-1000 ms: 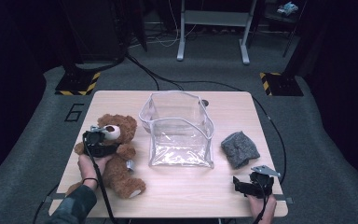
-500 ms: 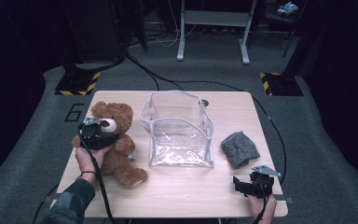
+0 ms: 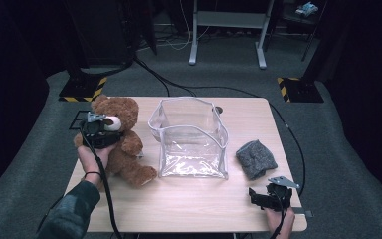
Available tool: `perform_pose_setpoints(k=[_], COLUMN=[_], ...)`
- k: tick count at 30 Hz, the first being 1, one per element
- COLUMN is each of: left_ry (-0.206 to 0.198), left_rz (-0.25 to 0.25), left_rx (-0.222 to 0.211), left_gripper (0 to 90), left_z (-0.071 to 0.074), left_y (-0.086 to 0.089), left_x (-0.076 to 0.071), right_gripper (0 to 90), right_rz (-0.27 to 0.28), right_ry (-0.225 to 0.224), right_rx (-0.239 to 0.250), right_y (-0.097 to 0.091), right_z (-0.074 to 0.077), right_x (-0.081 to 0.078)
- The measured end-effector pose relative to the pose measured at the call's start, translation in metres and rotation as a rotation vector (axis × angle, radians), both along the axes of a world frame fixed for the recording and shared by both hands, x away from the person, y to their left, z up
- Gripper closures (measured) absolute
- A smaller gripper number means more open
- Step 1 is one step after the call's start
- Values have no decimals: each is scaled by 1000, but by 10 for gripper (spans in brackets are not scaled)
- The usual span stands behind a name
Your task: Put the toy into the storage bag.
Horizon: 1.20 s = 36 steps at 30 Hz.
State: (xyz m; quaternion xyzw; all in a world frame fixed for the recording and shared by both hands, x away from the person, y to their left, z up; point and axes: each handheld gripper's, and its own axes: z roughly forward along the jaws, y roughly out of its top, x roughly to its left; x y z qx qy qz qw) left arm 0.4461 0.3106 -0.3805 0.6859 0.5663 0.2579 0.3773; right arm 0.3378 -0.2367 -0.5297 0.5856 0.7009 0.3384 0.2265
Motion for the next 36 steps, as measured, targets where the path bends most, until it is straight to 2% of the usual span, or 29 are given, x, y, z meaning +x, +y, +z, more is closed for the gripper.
perform_pose_setpoints(k=[3,7,23,28,29,36], left_ry=[-16,-27,-82,-119,-119,-164], left_rz=[2,6,64,74,74,96], left_rx=[4,9,37,70,70,74], left_gripper=[485,484,481,481,481,481], left_z=[11,19,60,76,76,101], left_y=[-2,-3,2,-2,-2,-6], left_x=[5,9,24,27,27,34], right_gripper=[19,19,17,17,17,17], right_rz=[-1,-1,3,3,3,12], right_ry=[1,1,1,2,2,3], right_rx=[0,-1,-15,-15,-15,-23], right_y=[0,0,2,2,2,2], right_z=[0,0,0,0,0,0], right_x=[0,0,0,0,0,0])
